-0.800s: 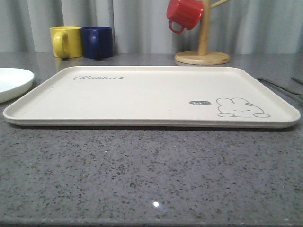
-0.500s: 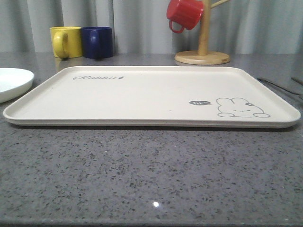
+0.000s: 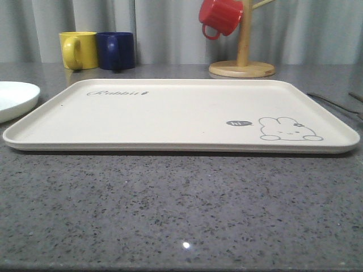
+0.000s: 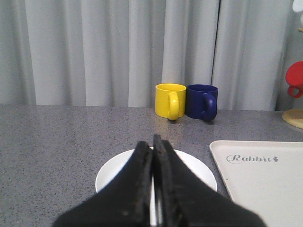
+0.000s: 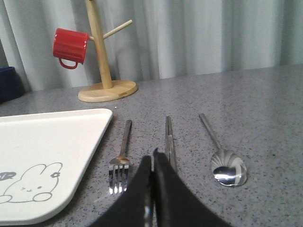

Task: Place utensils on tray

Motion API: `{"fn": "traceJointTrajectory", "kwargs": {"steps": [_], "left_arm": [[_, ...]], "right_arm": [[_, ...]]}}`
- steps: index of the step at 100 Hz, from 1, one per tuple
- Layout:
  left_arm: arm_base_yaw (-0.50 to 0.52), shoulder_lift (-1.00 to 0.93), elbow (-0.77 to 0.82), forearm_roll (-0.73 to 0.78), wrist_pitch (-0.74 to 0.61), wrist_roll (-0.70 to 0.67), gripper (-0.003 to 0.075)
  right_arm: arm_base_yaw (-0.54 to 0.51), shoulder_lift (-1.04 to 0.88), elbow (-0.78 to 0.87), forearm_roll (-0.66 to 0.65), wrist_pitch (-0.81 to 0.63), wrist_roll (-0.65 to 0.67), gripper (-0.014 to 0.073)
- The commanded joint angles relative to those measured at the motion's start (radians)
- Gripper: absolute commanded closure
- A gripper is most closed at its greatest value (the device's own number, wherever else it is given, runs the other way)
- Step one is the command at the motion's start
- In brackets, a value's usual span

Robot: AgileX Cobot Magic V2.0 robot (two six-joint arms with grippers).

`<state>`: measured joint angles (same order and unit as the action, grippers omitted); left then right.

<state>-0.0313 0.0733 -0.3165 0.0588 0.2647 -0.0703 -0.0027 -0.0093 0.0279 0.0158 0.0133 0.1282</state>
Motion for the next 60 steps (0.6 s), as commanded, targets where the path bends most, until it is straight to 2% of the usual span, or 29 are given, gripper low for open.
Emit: {"fn": "traceJointTrajectory", "kwargs": {"steps": [1, 16, 28, 40, 60], "left_arm": [[0.003, 0.108, -0.164, -0.005, 0.055, -0.008, 0.0738], [0.003, 0.31, -0.391, 0.017, 0.315, -0.008, 0.0738], [0.003, 0.474, -0.524, 0.047, 0.438, 0.002, 0.0738], [0.003, 0.589, -0.595, 0.052, 0.481, 0.002, 0.0738], [0.003, 0.701, -0.606, 0.057, 0.501, 0.002, 0.0738]], "right_arm": [[-0.006, -0.024, -0.019, -0.004, -0.075, -0.008, 0.0662], [-0.006, -0.024, -0.019, -0.004, -0.075, -0.008, 0.0662], [-0.006, -0.024, -0.019, -0.004, -0.075, -0.008, 0.0662], [-0.006, -0.024, -0.019, -0.004, -0.075, -0.008, 0.0662], [-0.006, -0.024, -0.019, -0.004, -0.075, -0.008, 0.0662]]}}
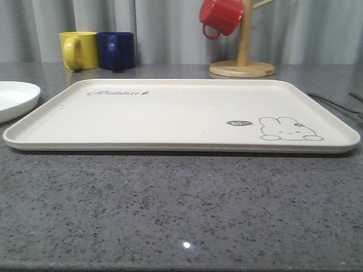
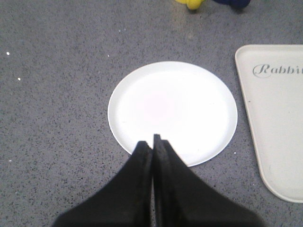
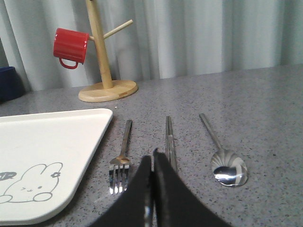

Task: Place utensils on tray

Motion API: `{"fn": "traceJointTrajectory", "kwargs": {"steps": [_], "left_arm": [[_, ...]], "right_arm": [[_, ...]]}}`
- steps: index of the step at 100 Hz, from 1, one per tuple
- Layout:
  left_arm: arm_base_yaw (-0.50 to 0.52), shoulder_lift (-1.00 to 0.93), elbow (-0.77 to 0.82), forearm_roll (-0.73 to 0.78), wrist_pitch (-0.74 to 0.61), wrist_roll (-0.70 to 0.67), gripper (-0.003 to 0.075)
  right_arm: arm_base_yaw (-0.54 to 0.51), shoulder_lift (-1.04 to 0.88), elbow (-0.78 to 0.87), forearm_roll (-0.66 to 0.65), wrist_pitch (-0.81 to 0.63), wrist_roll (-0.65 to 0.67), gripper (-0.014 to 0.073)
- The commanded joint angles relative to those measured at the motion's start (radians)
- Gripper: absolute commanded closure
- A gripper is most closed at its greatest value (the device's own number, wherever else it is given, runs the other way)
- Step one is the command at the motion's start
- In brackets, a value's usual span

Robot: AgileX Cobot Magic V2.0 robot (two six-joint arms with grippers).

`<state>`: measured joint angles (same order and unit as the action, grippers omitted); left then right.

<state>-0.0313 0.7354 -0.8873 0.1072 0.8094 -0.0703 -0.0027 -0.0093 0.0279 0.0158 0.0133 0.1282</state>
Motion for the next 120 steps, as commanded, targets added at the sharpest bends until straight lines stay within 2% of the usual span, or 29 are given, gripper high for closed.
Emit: {"fn": "traceJointTrajectory", "kwargs": {"steps": [1, 20, 27, 36, 46, 56, 80, 120], "left_arm": [[0.003, 0.045, -0.035, 0.008, -0.044, 0.002, 0.0738], [0.003, 0.107, -0.035, 0.01, -0.041, 0.002, 0.073], [0.003, 0.122, -0.035, 0.01, -0.041, 0.002, 0.069], [0.003, 0.131, -0.035, 0.01, -0.04, 0.002, 0.058], [0.003, 0.133, -0.035, 0.01, -0.04, 0.002, 0.0422], [0.003, 0.133, -0.035, 0.01, -0.04, 0.002, 0.0345], [0.003, 0.193, -0.078, 0.01, -0.044, 0.0, 0.0337], [0.104, 0.563, -0.343, 0.007, 0.049, 0.023, 0.0337]], "right_arm": [[-0.006, -0.024, -0.019, -0.004, -0.075, -0.008, 0.0662], [-0.006, -0.024, -0.019, -0.004, -0.075, -0.008, 0.0662], [-0.006, -0.024, -0.019, -0.004, -0.075, -0.008, 0.0662], [-0.006, -0.024, -0.019, -0.004, -0.075, -0.008, 0.0662], [-0.006, -0.024, -0.019, -0.004, -0.075, -0.008, 0.0662], [-0.006, -0.024, -0.019, -0.004, -0.075, -0.008, 0.0662], [-0.006, -0.024, -0.019, -0.004, -0.075, -0.008, 0.0662], [-0.006, -0.024, -0.019, -0.004, -0.075, -0.008, 0.0662]]}}
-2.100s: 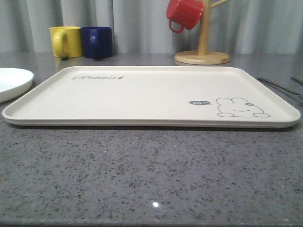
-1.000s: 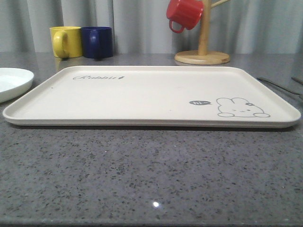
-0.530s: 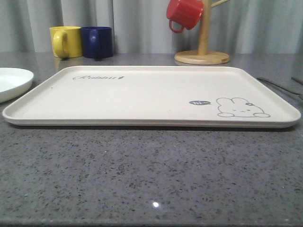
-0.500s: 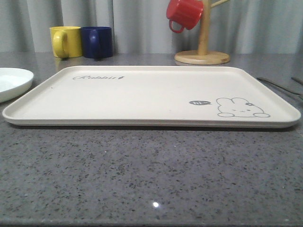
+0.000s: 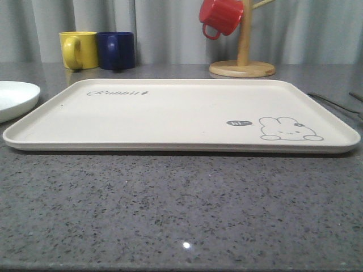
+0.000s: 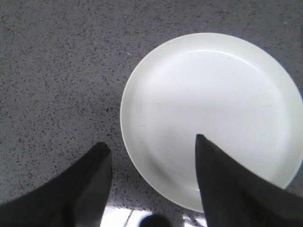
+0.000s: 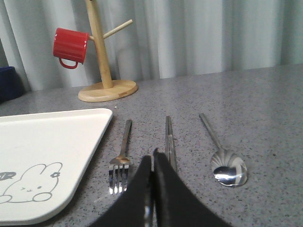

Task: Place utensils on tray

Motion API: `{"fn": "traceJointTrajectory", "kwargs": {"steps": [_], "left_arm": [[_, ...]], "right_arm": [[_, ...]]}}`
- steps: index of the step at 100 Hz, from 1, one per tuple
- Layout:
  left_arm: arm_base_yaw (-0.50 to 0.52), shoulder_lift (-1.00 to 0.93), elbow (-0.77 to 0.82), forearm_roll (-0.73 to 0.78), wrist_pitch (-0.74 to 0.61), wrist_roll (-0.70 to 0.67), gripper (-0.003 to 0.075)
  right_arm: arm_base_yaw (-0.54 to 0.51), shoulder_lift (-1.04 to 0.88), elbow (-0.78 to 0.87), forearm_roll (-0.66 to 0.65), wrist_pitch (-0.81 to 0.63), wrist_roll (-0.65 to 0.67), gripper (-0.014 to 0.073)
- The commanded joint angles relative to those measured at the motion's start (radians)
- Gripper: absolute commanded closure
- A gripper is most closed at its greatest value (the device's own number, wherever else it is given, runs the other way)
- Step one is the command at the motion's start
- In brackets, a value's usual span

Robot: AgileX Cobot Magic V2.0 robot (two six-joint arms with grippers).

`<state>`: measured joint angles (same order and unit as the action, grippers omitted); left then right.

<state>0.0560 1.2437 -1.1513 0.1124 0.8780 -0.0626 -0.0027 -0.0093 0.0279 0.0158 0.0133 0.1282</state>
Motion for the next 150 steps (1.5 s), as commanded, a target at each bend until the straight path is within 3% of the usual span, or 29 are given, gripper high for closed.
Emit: {"fn": "traceJointTrajectory", "kwargs": {"steps": [1, 35, 126, 138, 150], "left_arm": [[0.02, 0.061, -0.082, -0.001, -0.017, 0.021, 0.0337], [0.064, 0.257, -0.152, -0.021, 0.011, 0.063, 0.0339], [0.087, 0.391, -0.152, -0.048, 0.012, 0.074, 0.0344], [0.087, 0.391, -0.152, -0.048, 0.023, 0.076, 0.0406], [0.087, 0.391, -0.152, -0.048, 0.029, 0.081, 0.0573]], "right_arm": [[-0.006, -0.024, -0.019, -0.004, -0.075, -0.008, 0.0662], [-0.006, -0.024, -0.019, -0.004, -0.075, -0.008, 0.0662], [-0.006, -0.024, -0.019, -0.004, -0.075, -0.008, 0.0662], [-0.006, -0.024, -0.019, -0.004, -0.075, -0.008, 0.0662], [-0.006, -0.024, -0.019, -0.004, -0.075, -0.008, 0.0662]]}}
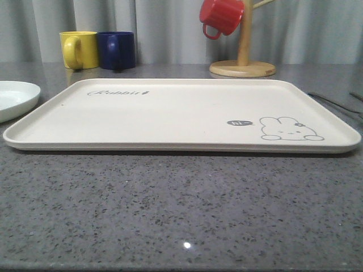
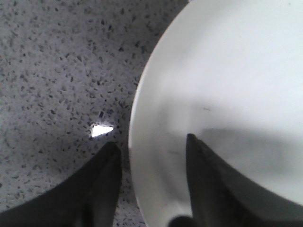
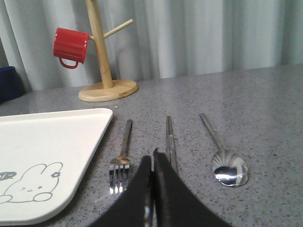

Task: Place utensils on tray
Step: 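Grip the white plate rim with the left gripper and lift it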

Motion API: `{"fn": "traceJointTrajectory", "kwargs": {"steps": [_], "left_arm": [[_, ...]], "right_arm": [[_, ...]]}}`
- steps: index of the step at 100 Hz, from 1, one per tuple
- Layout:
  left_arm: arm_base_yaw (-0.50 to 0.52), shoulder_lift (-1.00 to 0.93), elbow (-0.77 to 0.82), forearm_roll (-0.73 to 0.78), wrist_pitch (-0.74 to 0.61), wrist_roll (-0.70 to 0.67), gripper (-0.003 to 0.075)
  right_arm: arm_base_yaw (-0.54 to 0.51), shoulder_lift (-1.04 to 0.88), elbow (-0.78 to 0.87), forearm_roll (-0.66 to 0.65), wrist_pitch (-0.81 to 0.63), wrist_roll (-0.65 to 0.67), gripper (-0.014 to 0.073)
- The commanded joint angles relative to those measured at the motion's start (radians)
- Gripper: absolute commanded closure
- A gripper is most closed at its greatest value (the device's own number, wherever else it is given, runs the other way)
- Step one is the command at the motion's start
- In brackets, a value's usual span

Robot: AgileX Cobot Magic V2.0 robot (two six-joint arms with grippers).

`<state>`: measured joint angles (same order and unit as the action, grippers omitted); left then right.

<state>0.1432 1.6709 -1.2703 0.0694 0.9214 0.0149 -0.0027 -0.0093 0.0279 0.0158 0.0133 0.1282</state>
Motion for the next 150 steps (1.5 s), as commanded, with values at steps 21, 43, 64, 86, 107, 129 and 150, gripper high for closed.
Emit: {"fn": "traceJointTrajectory", "kwargs": {"steps": [21, 43, 64, 86, 107, 129, 150], "left_arm": [[0.0, -0.037, -0.033, -0.005, -0.014, 0.003, 0.0737], [0.0, -0.058, -0.033, -0.005, -0.014, 0.003, 0.0737], [0.035, -0.146, -0.034, -0.069, -0.014, 0.051, 0.0737], [0.111, -0.255, -0.041, -0.223, -0.014, 0.141, 0.0737], [0.126, -0.329, -0.041, -0.36, -0.011, 0.217, 0.0738], [0.097, -0.342, -0.046, -0.555, 0.023, 0.328, 0.0738], [-0.039, -0.304, -0.07, -0.557, 0.015, 0.328, 0.0738]], "right_arm": [[-0.006, -0.024, -0.019, -0.004, -0.075, -0.008, 0.0662], [-0.006, -0.024, -0.019, -0.004, -0.075, -0.008, 0.0662], [-0.006, -0.024, -0.019, -0.004, -0.075, -0.008, 0.0662], [-0.006, -0.024, -0.019, -0.004, -0.075, -0.008, 0.0662], [-0.006, -0.024, -0.019, -0.004, -0.075, -0.008, 0.0662], [-0.006, -0.024, -0.019, -0.004, -0.075, -0.008, 0.0662], [-0.006, -0.024, -0.019, -0.004, -0.075, -0.008, 0.0662]]}}
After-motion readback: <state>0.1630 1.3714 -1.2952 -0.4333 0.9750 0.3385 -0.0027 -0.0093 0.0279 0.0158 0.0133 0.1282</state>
